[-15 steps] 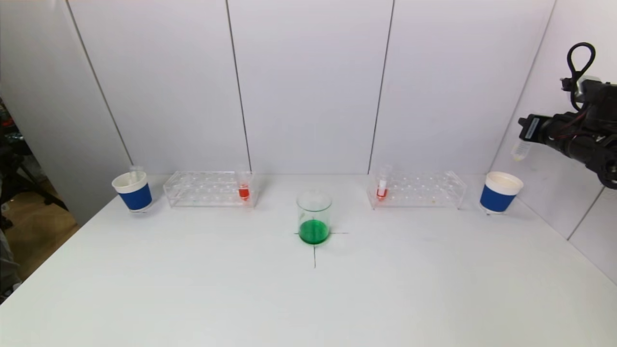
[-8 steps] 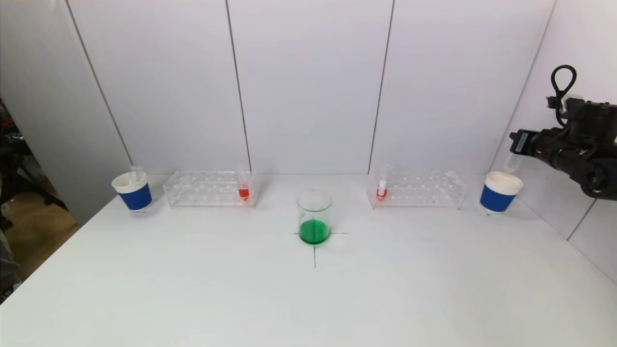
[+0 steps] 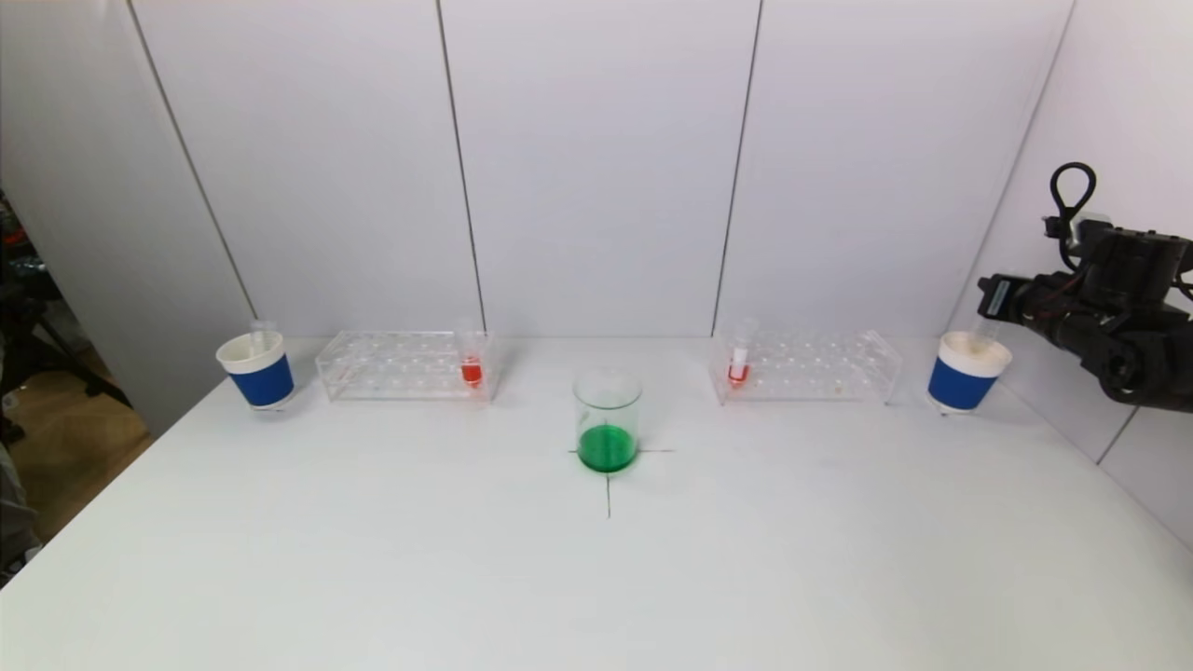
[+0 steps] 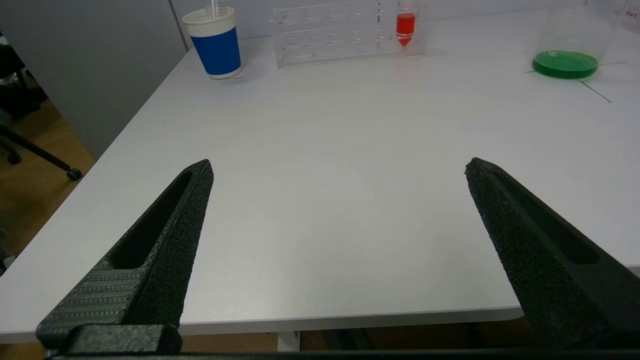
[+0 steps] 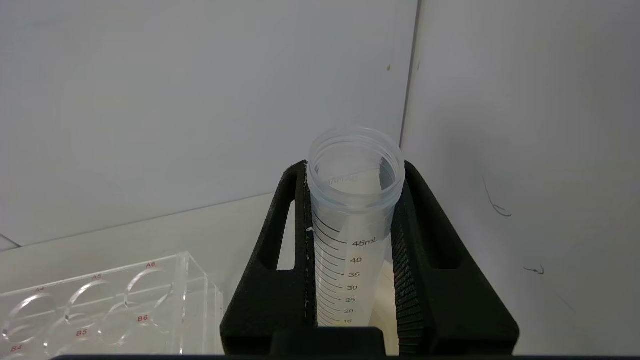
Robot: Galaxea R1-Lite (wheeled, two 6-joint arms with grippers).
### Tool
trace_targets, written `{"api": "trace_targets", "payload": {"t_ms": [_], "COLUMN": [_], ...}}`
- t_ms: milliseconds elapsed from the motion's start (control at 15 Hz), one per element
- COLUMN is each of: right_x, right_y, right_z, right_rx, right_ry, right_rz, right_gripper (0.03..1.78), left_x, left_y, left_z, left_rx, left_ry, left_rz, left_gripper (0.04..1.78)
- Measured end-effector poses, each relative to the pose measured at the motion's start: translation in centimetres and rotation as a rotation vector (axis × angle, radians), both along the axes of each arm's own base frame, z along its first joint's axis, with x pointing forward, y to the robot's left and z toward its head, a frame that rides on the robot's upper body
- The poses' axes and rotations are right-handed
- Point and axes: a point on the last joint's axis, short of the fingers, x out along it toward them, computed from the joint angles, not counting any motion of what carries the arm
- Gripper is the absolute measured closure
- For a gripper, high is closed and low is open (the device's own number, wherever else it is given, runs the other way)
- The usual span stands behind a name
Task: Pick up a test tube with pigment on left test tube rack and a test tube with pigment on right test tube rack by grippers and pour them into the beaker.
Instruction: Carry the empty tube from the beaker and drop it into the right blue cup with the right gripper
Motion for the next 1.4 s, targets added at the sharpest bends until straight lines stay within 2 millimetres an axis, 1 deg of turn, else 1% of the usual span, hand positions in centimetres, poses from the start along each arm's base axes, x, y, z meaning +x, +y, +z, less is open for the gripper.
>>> {"api": "trace_targets", "payload": {"t_ms": [267,467,867,1400], "right_x": [0.0,-0.2,-0.5,-0.6], "right_y": [-0.1,0.0,0.2,0.2], "right_z": [-1.3,-1.8,-2.5,-2.9], "right_rx": [0.010,0.012,0.011,0.015], "right_ry": [0.029,0.033,0.030,0.043], "right_rz": [-0.002,-0.002,0.007,0.006], "right_gripper": [1.32,1.32,1.32,1.32], "left_x": [0.0,0.0,0.0,0.0], "left_y": [0.0,0.0,0.0,0.0], "left_z": [0.0,0.0,0.0,0.0], "left_rx": [0.000,0.000,0.000,0.000], "left_ry": [0.000,0.000,0.000,0.000], "left_rz": [0.000,0.000,0.000,0.000], "left_gripper": [0.06,0.06,0.06,0.06]}}
